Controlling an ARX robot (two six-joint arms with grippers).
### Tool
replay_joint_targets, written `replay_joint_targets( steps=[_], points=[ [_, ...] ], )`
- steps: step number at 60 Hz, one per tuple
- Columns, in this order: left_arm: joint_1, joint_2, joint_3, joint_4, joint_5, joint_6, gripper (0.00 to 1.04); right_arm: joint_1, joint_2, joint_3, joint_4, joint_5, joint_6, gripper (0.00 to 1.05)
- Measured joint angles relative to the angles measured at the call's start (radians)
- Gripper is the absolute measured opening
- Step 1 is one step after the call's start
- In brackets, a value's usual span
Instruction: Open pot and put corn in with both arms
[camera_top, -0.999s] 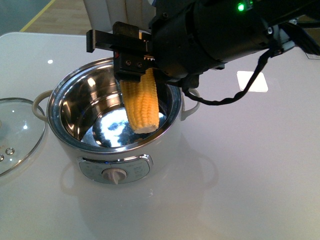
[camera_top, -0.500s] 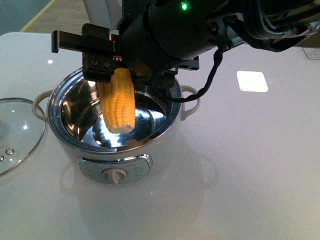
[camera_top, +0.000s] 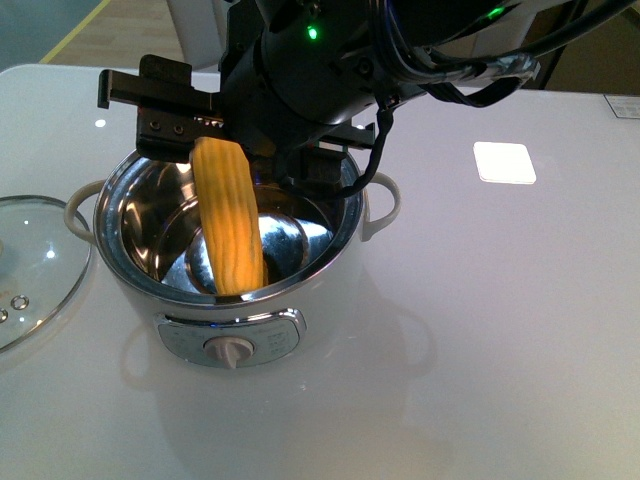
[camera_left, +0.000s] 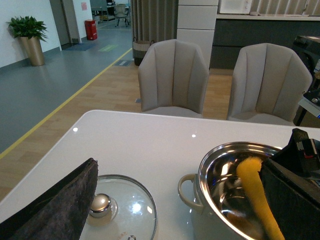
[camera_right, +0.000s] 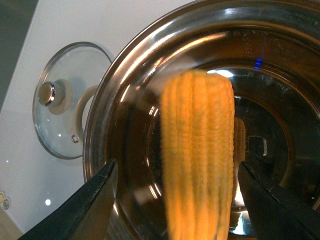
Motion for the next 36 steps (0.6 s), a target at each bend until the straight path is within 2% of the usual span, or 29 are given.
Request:
replay_joint_targets(
  steps=[2, 7, 10, 16, 31, 36],
  points=[
    [0.0, 0.0, 0.0, 0.0, 0.0, 0.0, 0.98, 0.0, 0.003, 0.006, -0.001, 0.0, 0.003, 0.75],
    [0.0, 0.0, 0.0, 0.0, 0.0, 0.0, 0.98, -0.002, 0.01, 0.018, -0.005, 0.002, 0.012, 0.87],
    [0.0, 0.0, 0.0, 0.0, 0.0, 0.0, 0.98, -0.004, 0.011, 0.019, -0.005, 0.003, 0.016, 0.87],
    [0.0, 0.0, 0.0, 0.0, 0.0, 0.0, 0.98, -0.018, 0.01, 0.019, 0.003, 0.006, 0.035, 0.95],
    [0.0, 0.0, 0.0, 0.0, 0.0, 0.0, 0.98, -0.124, -0.102, -0.08, 0.069, 0.04, 0.082, 0.96],
    [0.0, 0.0, 0.0, 0.0, 0.0, 0.0, 0.98, -0.196, -0.22, -0.15, 0.079, 0.108, 0.073, 0.96]
  ],
)
